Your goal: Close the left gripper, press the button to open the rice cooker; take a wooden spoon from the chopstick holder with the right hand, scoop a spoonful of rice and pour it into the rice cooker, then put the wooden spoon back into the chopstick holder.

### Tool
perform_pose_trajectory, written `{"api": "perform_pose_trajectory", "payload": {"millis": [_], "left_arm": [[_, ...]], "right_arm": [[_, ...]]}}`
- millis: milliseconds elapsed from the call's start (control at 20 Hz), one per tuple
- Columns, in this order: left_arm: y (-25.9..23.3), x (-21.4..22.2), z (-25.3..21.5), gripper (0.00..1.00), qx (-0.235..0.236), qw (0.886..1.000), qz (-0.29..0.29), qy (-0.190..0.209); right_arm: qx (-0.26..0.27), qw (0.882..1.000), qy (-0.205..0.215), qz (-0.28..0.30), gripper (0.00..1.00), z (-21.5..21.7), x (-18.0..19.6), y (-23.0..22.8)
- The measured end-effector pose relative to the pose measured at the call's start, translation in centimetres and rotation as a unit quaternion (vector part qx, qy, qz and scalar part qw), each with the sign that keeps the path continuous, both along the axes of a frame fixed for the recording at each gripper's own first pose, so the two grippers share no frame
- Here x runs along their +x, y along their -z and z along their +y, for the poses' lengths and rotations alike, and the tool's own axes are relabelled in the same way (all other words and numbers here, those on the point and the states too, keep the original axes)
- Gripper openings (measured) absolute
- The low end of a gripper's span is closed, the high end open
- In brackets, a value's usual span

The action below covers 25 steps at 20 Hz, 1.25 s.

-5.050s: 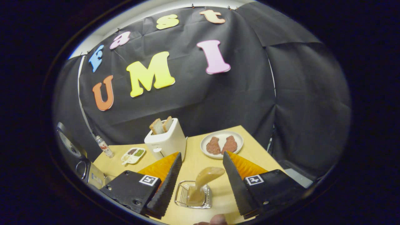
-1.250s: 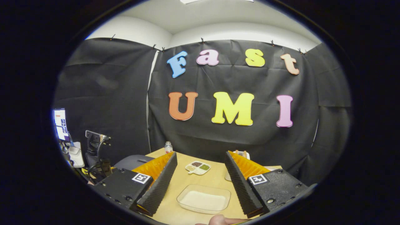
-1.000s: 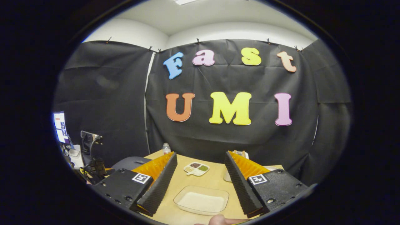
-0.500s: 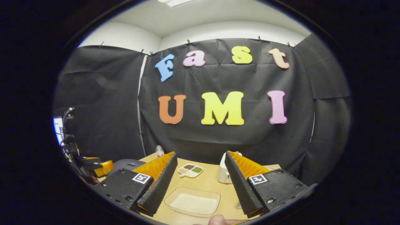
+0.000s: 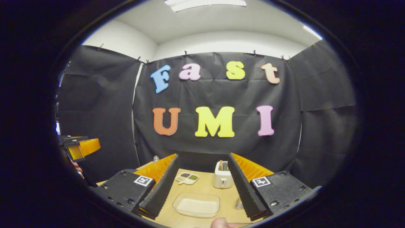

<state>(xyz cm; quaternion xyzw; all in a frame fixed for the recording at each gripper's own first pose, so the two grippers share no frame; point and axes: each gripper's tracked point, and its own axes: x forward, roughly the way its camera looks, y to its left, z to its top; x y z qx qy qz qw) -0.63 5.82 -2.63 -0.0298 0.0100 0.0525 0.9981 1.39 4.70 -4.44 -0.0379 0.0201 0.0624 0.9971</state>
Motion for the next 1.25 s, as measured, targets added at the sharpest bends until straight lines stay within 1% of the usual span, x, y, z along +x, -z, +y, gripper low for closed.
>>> {"api": "perform_pose_trajectory", "payload": {"millis": [50, 150, 250, 400, 600, 650, 800, 850, 950, 1150, 1250], "left_arm": [[-0.6, -0.8, -0.6, 0.95, -0.006, 1.0, -0.001, 0.013], [-1.4, -1.9, -1.0, 0.94, -0.002, 1.0, -0.013, 0.026], [-1.8, -3.2, -2.4, 0.94, 0.003, 0.999, -0.021, 0.045], [-1.8, -5.2, -3.9, 0.94, 0.005, 0.998, -0.015, 0.064], [-2.5, -6.6, -5.0, 0.94, -0.002, 0.998, -0.022, 0.064], [-2.2, -6.9, -5.3, 0.94, -0.002, 0.998, -0.019, 0.067], [-1.9, -7.1, -5.1, 0.94, 0.001, 0.998, -0.016, 0.057], [-1.9, -7.2, -5.4, 0.94, 0.0, 0.998, -0.016, 0.057], [-1.9, -7.4, -5.8, 0.94, 0.005, 0.998, -0.018, 0.059], [-1.6, -7.8, -5.8, 0.94, 0.007, 0.998, -0.016, 0.053], [-1.5, -7.9, -5.7, 0.95, 0.005, 0.999, -0.016, 0.05]], "right_arm": [[-0.002, 1.0, 0.006, -0.003, 0.99, 0.3, -1.1, -0.5], [-0.01, 1.0, 0.018, -0.006, 0.99, 0.5, -3.3, -0.9], [-0.013, 0.999, 0.03, 0.0, 0.99, 0.6, -5.6, -0.6], [-0.003, 0.999, 0.046, 0.014, 1.0, 0.1, -8.5, 0.2], [0.016, 0.997, 0.073, 0.022, 0.99, -1.6, -11.2, 0.4], [0.018, 0.997, 0.075, 0.024, 0.99, -1.8, -11.4, 0.5], [0.014, 0.997, 0.075, 0.027, 0.98, -2.4, -11.4, 0.9], [0.018, 0.997, 0.072, 0.031, 1.0, -2.4, -11.6, 1.3], [0.019, 0.997, 0.069, 0.031, 0.99, -2.4, -11.5, 1.3], [0.018, 0.998, 0.057, 0.031, 1.0, -2.0, -11.6, 1.4], [0.016, 0.998, 0.053, 0.03, 0.99, -2.1, -11.6, 1.5]]}}
